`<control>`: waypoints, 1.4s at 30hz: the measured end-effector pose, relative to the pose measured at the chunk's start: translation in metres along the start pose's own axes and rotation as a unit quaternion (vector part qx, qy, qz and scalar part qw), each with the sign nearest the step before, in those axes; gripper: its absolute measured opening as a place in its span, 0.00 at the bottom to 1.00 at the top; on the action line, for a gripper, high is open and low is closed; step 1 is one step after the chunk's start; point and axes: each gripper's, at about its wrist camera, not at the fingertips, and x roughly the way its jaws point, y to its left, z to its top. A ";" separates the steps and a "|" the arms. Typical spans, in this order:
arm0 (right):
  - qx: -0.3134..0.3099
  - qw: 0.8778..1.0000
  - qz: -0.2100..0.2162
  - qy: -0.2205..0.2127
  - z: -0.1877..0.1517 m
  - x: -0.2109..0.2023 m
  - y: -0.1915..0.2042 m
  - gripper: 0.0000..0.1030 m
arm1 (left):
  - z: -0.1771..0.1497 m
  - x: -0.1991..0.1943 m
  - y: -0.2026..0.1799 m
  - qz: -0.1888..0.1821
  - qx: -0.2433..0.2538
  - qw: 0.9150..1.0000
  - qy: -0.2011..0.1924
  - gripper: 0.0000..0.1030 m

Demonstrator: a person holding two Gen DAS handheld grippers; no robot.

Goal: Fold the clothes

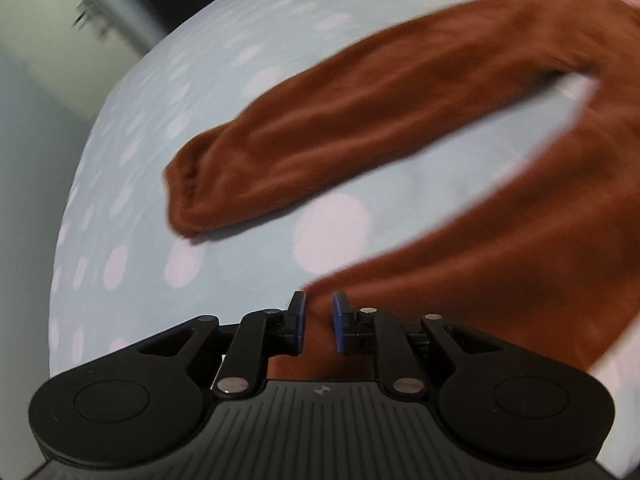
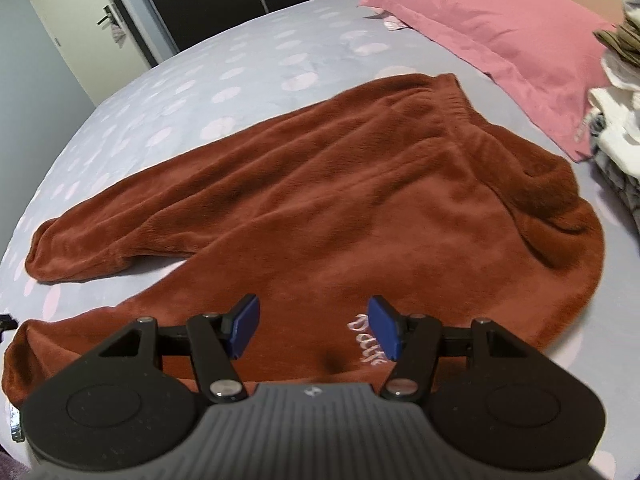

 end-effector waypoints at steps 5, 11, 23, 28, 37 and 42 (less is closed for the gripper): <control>0.032 0.999 0.010 -0.004 0.000 -0.006 -0.010 0.62 | -0.035 -0.015 -0.035 -0.018 0.100 0.995 -0.011 0.23; 0.023 1.000 0.005 -0.007 0.003 -0.010 -0.013 0.62 | -0.078 -0.014 -0.083 -0.046 0.201 0.978 0.006 0.25; 0.095 0.991 -0.095 -0.009 0.047 -0.033 -0.110 0.62 | -0.089 0.021 -0.124 0.076 0.334 0.939 0.007 0.25; 0.129 0.982 -0.134 0.017 0.046 -0.016 -0.150 0.62 | -0.084 0.030 -0.126 0.072 0.338 0.938 0.017 0.08; -0.021 0.984 -0.176 0.004 0.060 0.030 -0.123 0.62 | -0.077 0.032 -0.117 0.069 0.307 0.949 0.026 0.07; -0.194 0.956 -0.222 -0.006 0.062 0.050 -0.084 0.64 | -0.082 0.030 -0.118 0.069 0.304 0.950 0.028 0.07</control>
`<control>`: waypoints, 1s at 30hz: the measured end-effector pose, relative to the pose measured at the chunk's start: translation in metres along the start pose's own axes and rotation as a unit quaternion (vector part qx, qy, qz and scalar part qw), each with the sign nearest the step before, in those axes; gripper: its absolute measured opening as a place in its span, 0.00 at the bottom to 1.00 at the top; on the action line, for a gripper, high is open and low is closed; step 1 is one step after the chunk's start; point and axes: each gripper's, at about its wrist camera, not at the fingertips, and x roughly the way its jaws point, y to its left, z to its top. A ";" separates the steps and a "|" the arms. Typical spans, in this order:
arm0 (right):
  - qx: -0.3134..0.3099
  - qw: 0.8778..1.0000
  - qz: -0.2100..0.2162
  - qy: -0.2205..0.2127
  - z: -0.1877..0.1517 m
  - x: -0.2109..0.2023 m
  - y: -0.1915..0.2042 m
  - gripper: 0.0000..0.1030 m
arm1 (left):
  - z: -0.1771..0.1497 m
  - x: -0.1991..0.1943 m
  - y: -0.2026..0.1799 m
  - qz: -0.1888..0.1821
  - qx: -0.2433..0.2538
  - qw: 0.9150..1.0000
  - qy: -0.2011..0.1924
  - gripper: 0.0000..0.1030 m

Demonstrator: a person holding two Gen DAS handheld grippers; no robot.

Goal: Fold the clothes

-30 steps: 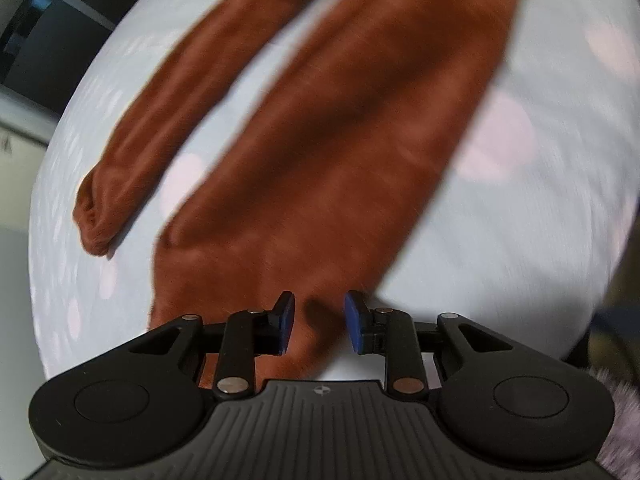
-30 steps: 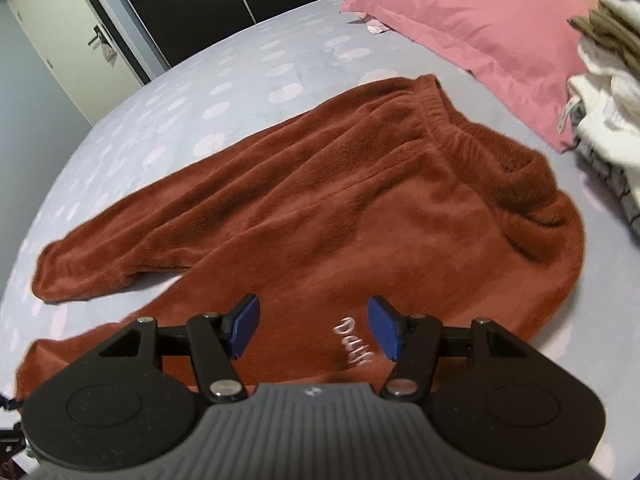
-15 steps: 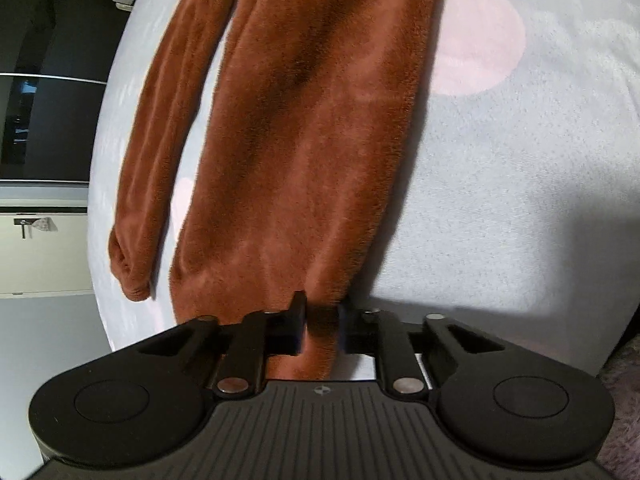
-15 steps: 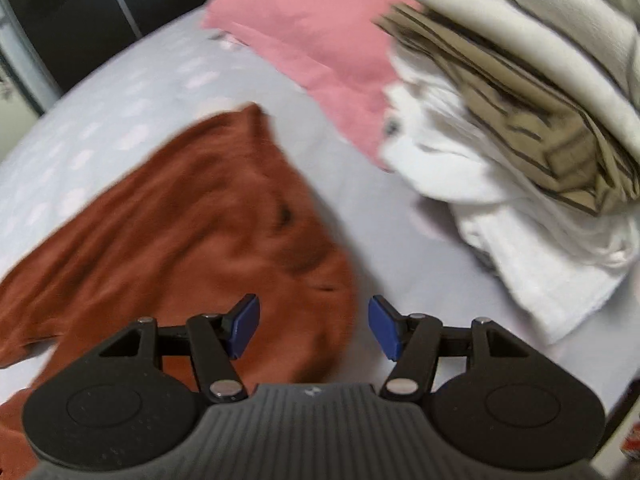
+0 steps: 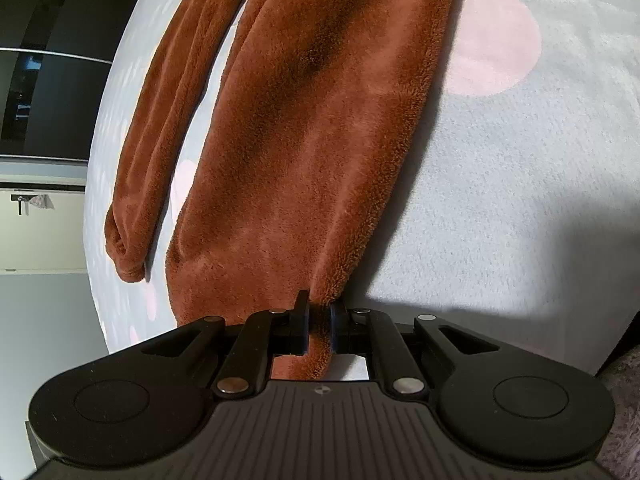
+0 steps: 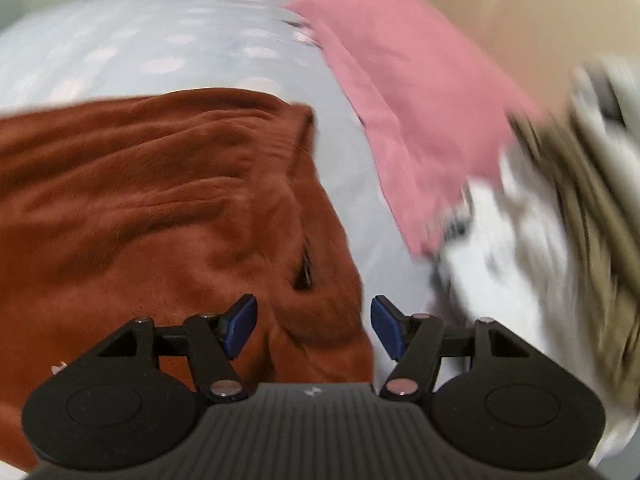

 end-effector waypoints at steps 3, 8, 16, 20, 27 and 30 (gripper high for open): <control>-0.045 0.999 -0.025 0.009 0.003 0.009 0.009 0.57 | -0.001 -0.003 -0.002 -0.007 -0.003 1.000 -0.001 0.06; 0.003 0.999 -0.019 0.036 0.003 0.015 -0.005 0.24 | -0.001 -0.005 0.005 -0.012 -0.011 1.000 -0.001 0.04; 0.140 0.989 -0.031 0.027 0.001 0.000 -0.050 0.20 | -0.029 -0.027 0.035 -0.001 -0.072 0.997 0.026 0.03; 0.237 0.968 -0.006 0.082 -0.015 0.016 -0.076 0.20 | -0.032 -0.022 0.020 -0.033 -0.031 0.998 0.044 0.03; 0.172 0.980 -0.030 0.097 -0.020 0.020 -0.060 0.37 | -0.032 -0.020 -0.006 -0.046 0.038 0.997 0.043 0.03; 0.121 0.990 -0.031 0.062 -0.015 0.002 -0.052 0.38 | -0.031 -0.021 -0.001 -0.044 0.035 0.998 0.039 0.03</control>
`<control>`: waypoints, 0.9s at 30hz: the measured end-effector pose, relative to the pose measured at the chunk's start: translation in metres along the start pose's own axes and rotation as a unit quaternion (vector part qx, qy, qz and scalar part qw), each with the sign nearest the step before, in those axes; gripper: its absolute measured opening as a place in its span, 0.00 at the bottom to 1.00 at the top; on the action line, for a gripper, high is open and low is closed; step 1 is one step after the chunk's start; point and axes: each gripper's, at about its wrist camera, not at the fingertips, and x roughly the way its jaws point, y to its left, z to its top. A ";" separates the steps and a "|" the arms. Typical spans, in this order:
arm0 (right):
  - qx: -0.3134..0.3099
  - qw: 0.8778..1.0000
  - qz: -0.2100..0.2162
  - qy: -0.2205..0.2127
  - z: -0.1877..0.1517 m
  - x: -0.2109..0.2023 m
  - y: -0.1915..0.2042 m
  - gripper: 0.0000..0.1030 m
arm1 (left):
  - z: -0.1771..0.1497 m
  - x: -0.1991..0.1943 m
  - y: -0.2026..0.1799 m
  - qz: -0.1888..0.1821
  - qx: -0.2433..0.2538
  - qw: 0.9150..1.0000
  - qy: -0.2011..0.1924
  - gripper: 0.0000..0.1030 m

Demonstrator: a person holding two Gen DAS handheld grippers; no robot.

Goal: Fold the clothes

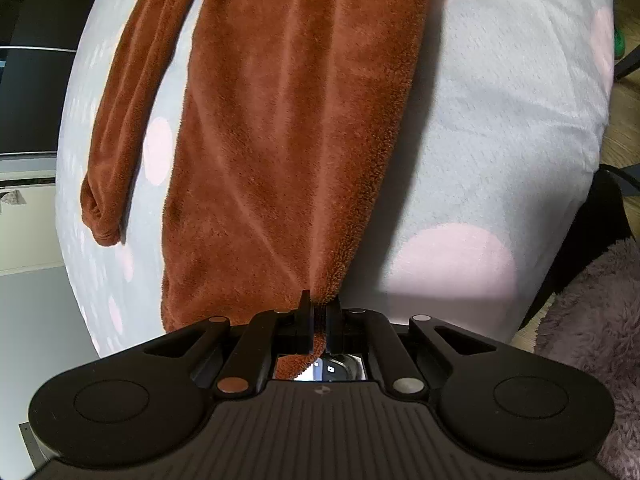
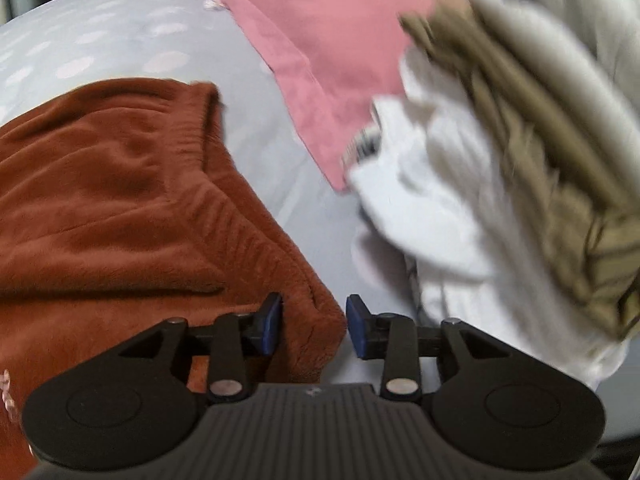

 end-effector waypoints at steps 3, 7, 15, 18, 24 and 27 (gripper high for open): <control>-0.064 0.996 0.029 -0.047 -0.004 -0.024 0.003 0.40 | 0.001 0.000 0.004 0.004 -0.003 1.000 -0.003 0.03; -0.166 0.976 0.092 -0.104 -0.019 -0.053 0.003 0.44 | -0.001 -0.005 0.015 0.001 -0.042 0.999 -0.012 0.03; -0.460 0.868 0.141 -0.122 -0.099 -0.071 0.039 0.66 | -0.003 -0.032 0.048 0.014 -0.154 0.987 -0.041 0.03; -0.543 0.822 0.111 -0.127 -0.125 -0.070 0.049 0.67 | -0.005 -0.040 0.061 0.013 -0.195 0.979 -0.057 0.03; -0.609 0.781 0.050 -0.129 -0.147 -0.050 0.060 0.46 | -0.009 -0.054 0.078 0.018 -0.250 0.965 -0.079 0.03; -0.593 0.792 0.031 -0.138 -0.138 -0.045 0.057 0.12 | -0.010 -0.058 0.085 0.030 -0.265 0.960 -0.085 0.03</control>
